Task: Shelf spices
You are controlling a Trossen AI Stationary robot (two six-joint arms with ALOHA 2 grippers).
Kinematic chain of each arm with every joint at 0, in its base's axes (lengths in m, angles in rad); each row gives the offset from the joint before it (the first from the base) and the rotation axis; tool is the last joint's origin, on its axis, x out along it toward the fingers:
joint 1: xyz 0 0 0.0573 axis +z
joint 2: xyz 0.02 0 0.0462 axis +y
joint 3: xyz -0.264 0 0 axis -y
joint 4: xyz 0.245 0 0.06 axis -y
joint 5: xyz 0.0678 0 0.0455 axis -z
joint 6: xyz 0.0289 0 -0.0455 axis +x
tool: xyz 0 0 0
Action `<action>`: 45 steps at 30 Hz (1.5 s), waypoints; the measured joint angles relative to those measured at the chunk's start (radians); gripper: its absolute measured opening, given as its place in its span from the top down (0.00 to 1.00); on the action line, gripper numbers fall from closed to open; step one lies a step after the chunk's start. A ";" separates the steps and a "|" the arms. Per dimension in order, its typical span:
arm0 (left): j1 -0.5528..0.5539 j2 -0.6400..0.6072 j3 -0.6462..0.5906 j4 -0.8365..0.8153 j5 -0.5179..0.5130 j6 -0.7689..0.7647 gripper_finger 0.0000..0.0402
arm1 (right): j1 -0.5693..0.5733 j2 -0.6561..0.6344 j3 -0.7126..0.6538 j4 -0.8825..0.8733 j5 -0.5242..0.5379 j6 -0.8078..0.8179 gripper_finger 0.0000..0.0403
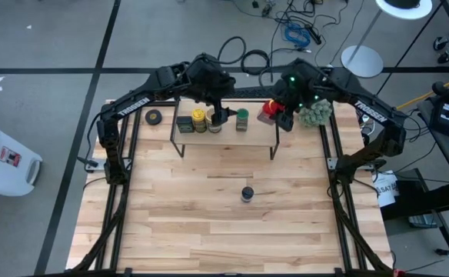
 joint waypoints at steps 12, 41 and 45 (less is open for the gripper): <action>-0.026 0.033 -0.002 0.001 0.003 0.000 0.07 | -0.012 0.000 0.000 0.001 -0.002 -0.019 0.47; -0.030 0.172 -0.001 0.051 -0.001 0.008 0.07 | -0.010 0.000 0.000 -0.050 -0.004 -0.059 0.47; -0.027 0.185 -0.001 0.028 0.007 0.003 0.07 | -0.010 0.000 0.000 -0.050 -0.062 -0.113 0.47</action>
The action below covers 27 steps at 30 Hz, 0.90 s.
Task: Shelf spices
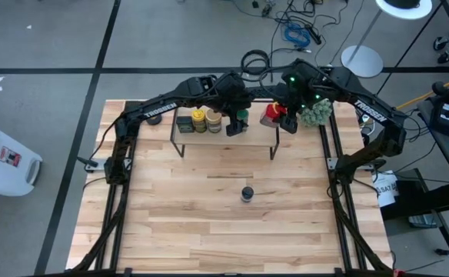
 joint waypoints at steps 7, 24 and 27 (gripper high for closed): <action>0.002 0.011 0.000 -0.012 0.008 -0.002 0.07 | 0.000 0.000 0.000 0.029 -0.019 -0.047 0.47; 0.002 0.031 0.000 -0.036 -0.033 -0.003 0.32 | 0.000 0.000 0.000 0.045 -0.019 -0.037 0.47; 0.002 0.031 0.000 -0.036 -0.033 -0.003 0.37 | 0.000 0.000 0.000 0.044 -0.019 -0.037 0.47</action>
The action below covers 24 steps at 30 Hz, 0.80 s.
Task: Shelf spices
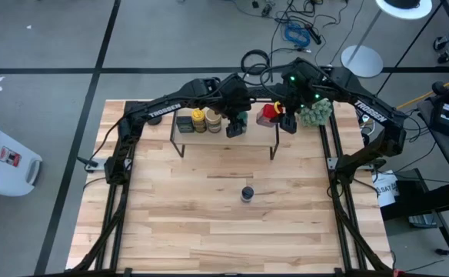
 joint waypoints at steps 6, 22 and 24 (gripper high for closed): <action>0.000 0.000 0.000 0.002 0.000 -0.002 0.45 | 0.000 0.000 0.000 -0.015 0.000 0.000 0.47; 0.000 -0.048 0.085 -0.009 0.000 -0.074 0.46 | -0.002 0.000 0.000 -0.022 0.004 -0.021 0.47; 0.000 -0.058 0.107 -0.031 0.000 -0.078 0.46 | -0.002 0.000 0.000 -0.022 0.003 -0.020 0.47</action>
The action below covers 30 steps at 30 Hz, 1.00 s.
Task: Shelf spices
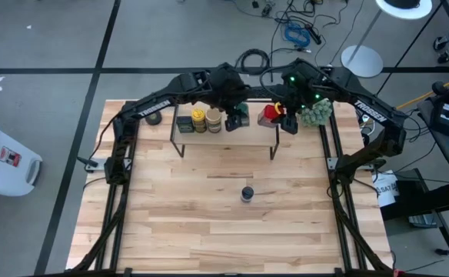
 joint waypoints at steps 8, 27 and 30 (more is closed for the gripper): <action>0.001 -0.065 0.032 -0.036 -0.007 -0.022 0.46 | 0.000 0.004 0.000 0.028 -0.002 -0.030 0.47; -0.001 -0.235 0.031 -0.082 -0.005 -0.078 0.46 | -0.024 0.172 0.000 0.181 -0.061 -0.093 0.47; -0.003 -0.253 0.031 -0.084 -0.007 -0.084 0.46 | -0.025 0.212 0.000 0.181 -0.080 -0.106 0.47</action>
